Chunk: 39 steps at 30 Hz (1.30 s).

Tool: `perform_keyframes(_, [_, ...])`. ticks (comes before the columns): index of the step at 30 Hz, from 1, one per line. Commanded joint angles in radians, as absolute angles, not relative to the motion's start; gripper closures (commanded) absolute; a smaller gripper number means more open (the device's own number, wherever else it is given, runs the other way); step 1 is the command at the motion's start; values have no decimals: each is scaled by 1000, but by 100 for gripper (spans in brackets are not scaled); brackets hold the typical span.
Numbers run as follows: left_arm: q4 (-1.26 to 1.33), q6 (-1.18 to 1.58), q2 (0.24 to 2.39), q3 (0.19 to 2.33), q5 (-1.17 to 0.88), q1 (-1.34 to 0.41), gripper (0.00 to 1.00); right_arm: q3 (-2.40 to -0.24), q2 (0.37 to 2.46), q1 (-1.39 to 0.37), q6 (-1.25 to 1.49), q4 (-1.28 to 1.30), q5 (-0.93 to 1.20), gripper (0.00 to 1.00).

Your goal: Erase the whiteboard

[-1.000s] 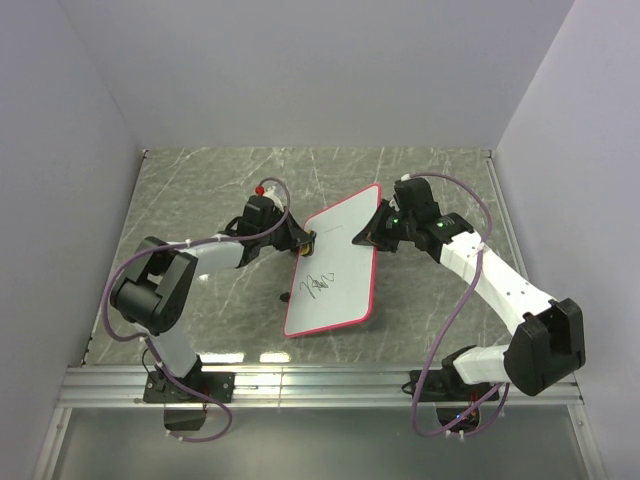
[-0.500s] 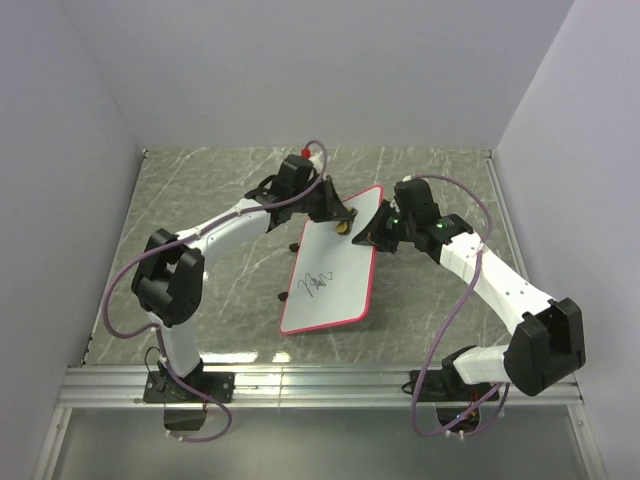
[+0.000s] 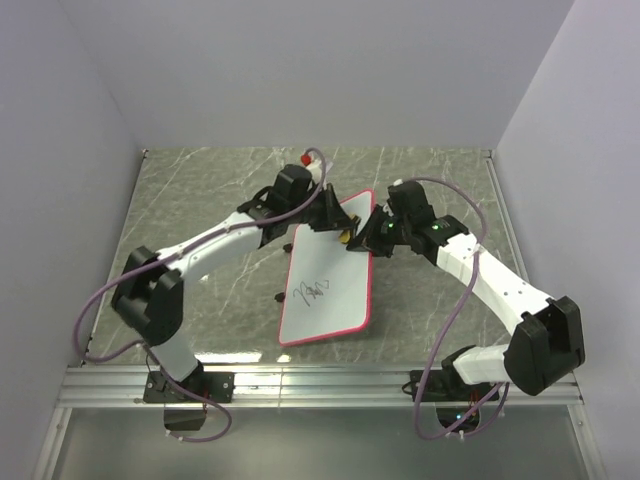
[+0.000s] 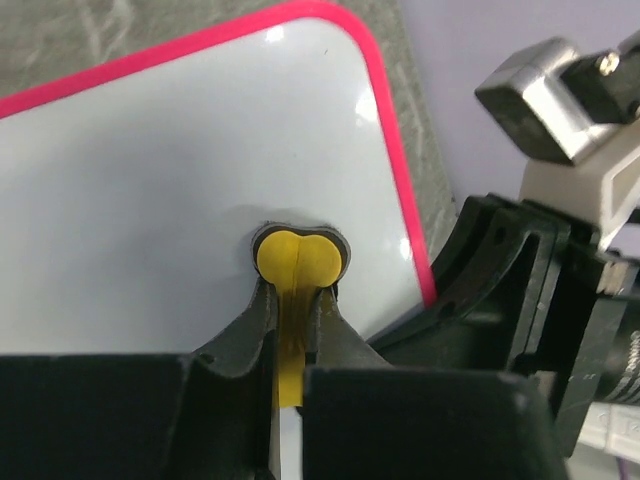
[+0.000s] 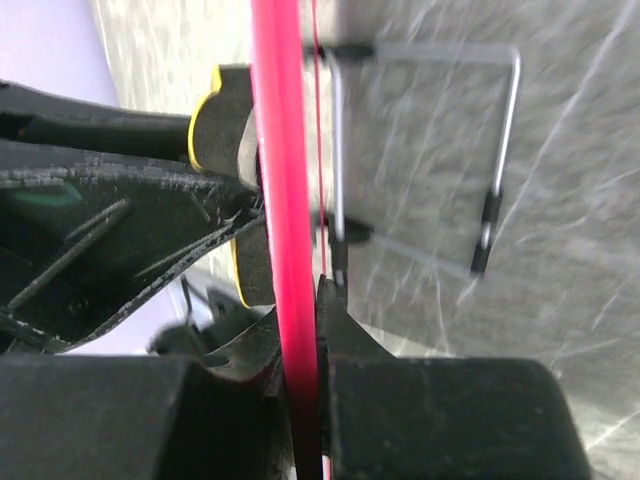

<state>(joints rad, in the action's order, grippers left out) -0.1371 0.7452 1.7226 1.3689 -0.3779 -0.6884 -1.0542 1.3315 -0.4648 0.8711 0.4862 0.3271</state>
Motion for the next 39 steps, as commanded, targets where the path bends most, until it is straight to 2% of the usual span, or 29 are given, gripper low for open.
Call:
perform_keyframes(1, [-366, 727, 1573, 1212, -515, -776, 100, -1081, 1405, -508, 807, 443, 313, 100])
perform_keyframes(6, [-462, 712, 1399, 1086, -512, -788, 100, -1127, 1445, -509, 821, 494, 266, 100])
perform_keyframes(12, [-505, 753, 1263, 1084, -440, -788, 100, -1146, 1440, -511, 834, 558, 152, 100])
perform_keyframes(23, [-342, 887, 1281, 1022, -410, -792, 100, -1189, 1483, -512, 856, 568, 138, 100])
perform_keyframes(39, [-134, 942, 1304, 635, -196, -724, 100, -1174, 1463, -532, 873, 558, 160, 100])
